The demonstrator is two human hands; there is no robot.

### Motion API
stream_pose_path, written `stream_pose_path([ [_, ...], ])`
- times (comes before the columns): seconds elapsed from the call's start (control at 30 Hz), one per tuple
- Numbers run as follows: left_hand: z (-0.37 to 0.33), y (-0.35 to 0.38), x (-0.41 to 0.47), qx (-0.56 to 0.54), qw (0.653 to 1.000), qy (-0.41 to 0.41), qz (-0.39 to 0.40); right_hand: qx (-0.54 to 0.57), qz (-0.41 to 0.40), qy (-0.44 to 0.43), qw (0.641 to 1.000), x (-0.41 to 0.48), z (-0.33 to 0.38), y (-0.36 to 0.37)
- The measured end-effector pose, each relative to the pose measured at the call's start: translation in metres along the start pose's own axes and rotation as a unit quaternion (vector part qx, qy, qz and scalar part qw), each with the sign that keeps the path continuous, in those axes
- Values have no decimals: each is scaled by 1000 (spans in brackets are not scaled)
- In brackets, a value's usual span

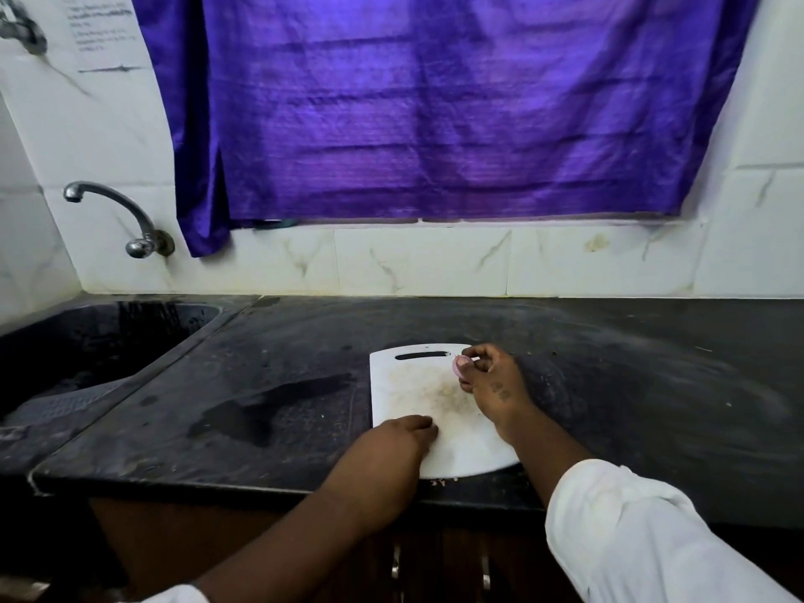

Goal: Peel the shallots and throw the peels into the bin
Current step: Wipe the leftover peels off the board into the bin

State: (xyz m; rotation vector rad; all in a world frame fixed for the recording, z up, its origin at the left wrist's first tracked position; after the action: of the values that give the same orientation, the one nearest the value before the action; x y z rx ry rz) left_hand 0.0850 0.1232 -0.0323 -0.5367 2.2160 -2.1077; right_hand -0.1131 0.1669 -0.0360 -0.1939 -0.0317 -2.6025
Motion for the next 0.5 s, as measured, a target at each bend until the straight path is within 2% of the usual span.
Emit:
stream_pose_path([
  [0.2,-13,-13,-23,42,999,-31,9,-45,2,-6,999,1,-2,2],
  [0.37,-12,-14,-38,9,1000,-7,-26,-111,1,-16,994,2,-6,2],
  [0.5,-12,-10,-37,-11,997,-20,-69,-136,-5,-27,990,-9,-2,0],
])
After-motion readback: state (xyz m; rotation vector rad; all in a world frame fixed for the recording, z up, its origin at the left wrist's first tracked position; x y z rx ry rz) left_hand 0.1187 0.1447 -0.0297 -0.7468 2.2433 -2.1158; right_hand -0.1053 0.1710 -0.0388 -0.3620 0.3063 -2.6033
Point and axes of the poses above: each hand's wrist, its own x-axis towards the middle knuckle, its own y-axis out of the palm, z = x × y, the point moved 2 cm from there along x, towards the middle knuckle, and after that the axes turned 3 degrees about -z, right-handed, at the moved point
